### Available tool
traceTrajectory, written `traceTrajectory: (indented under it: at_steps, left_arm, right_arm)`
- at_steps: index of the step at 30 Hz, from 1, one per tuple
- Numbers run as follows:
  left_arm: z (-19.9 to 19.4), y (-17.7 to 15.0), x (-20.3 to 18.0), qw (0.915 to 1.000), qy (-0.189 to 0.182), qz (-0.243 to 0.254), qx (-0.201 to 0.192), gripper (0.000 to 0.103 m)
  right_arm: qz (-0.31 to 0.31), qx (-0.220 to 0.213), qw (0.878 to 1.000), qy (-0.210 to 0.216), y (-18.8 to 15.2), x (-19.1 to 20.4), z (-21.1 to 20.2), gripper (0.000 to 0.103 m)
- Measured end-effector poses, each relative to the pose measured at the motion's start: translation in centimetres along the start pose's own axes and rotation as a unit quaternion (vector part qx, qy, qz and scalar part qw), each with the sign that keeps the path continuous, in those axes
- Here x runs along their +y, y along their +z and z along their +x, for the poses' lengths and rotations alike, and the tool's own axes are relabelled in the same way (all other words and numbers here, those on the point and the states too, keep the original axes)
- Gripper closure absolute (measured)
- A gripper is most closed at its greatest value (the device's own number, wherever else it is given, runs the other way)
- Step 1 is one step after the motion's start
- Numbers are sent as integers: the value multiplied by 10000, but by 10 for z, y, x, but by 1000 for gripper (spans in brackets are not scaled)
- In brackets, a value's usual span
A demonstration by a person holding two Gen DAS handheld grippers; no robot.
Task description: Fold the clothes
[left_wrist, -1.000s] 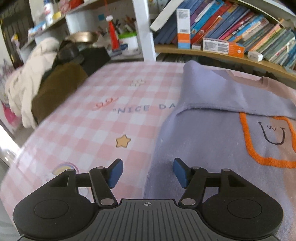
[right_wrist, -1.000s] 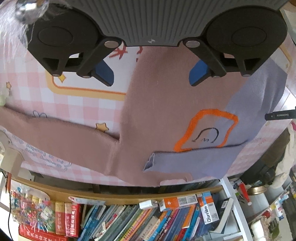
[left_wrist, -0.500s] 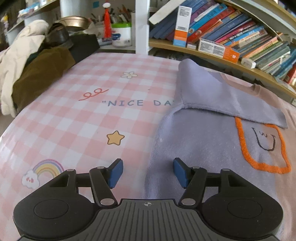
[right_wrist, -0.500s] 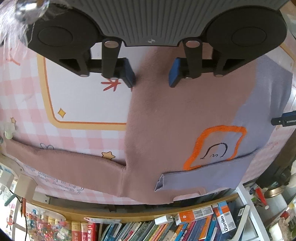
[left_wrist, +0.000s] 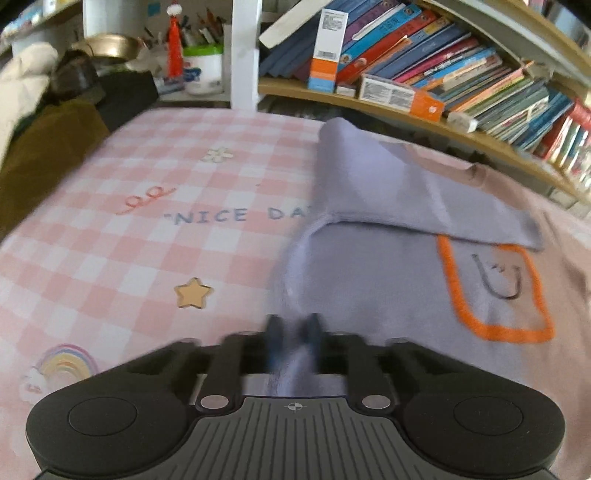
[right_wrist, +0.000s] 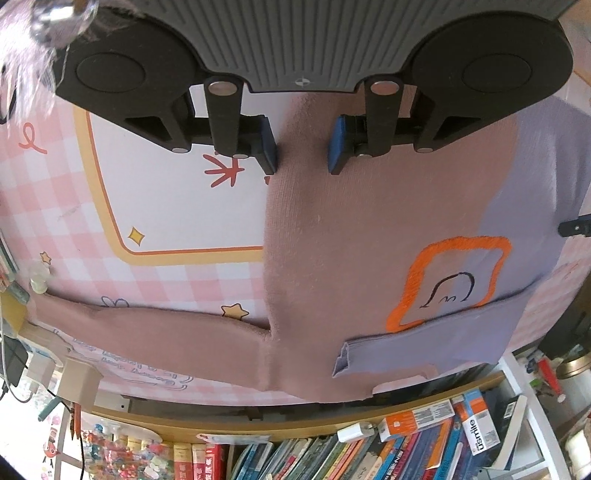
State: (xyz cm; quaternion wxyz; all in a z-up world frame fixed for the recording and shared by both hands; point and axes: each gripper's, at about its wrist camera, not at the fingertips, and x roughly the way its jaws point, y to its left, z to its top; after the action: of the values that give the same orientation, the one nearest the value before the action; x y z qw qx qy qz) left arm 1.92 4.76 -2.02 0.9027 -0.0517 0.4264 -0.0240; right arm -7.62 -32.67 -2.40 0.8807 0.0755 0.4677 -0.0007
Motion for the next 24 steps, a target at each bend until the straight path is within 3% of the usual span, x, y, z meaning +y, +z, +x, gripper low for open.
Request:
traceTrajectory:
  at_steps: [5, 12, 21, 23, 24]
  left_arm:
    - [-4, 3, 14, 9994, -260, -223, -87, 98]
    - [-8, 8, 33, 9990, -153, -367, -202, 99]
    - [-5, 8, 40, 9998, 33, -125, -143, 92]
    - [-10, 7, 39, 9998, 85, -110, -172, 91]
    - [-14, 7, 37, 9997, 116, -63, -211, 88]
  right_arm:
    - [45, -42, 10000, -31, 2, 3, 3, 76]
    - [-189, -25, 9998, 95, 3, 20, 7, 79]
    - [-268, -7, 9996, 37, 5, 29, 9, 79]
    - [-263, -32, 9996, -21, 5, 31, 7, 76]
    - [-267, -83, 9996, -67, 4, 33, 4, 66]
